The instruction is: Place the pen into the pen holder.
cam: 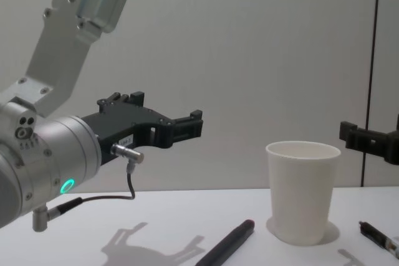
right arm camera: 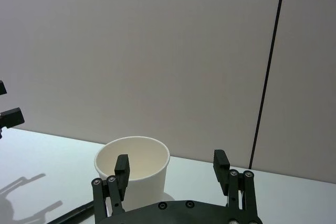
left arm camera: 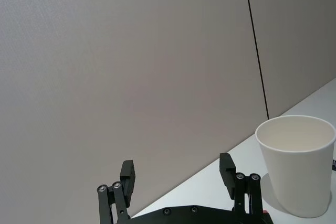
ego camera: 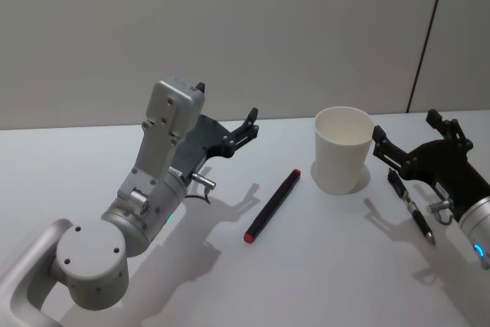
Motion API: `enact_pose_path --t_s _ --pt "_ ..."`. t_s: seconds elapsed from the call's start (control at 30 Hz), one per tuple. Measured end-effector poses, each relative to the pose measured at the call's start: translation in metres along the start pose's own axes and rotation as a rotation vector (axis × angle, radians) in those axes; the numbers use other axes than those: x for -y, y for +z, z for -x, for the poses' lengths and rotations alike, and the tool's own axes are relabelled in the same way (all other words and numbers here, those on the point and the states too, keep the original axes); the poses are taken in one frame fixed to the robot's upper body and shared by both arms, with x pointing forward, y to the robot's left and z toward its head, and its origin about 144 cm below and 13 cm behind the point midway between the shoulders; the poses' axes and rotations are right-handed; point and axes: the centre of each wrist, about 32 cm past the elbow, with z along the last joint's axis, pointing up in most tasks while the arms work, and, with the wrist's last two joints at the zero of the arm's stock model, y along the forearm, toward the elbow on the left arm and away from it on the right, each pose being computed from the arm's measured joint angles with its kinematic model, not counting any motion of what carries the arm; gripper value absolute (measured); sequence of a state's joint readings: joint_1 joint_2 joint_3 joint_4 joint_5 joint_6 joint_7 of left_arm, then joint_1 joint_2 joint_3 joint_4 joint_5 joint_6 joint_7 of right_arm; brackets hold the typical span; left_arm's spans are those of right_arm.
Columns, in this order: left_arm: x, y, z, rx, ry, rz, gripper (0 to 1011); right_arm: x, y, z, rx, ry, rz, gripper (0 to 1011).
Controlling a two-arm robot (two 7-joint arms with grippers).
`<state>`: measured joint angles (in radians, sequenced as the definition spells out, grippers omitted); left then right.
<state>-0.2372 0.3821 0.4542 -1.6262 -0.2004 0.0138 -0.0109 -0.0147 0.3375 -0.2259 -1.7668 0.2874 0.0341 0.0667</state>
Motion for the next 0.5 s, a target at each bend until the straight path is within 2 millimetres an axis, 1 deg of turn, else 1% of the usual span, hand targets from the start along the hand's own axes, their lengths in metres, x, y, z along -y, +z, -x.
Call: enact_pose_path --t_s 0.5 --pt "0.0 0.0 0.0 0.0 0.0 0.0 1001 0.0 0.0 0.0 0.0 0.0 0.0 1001"
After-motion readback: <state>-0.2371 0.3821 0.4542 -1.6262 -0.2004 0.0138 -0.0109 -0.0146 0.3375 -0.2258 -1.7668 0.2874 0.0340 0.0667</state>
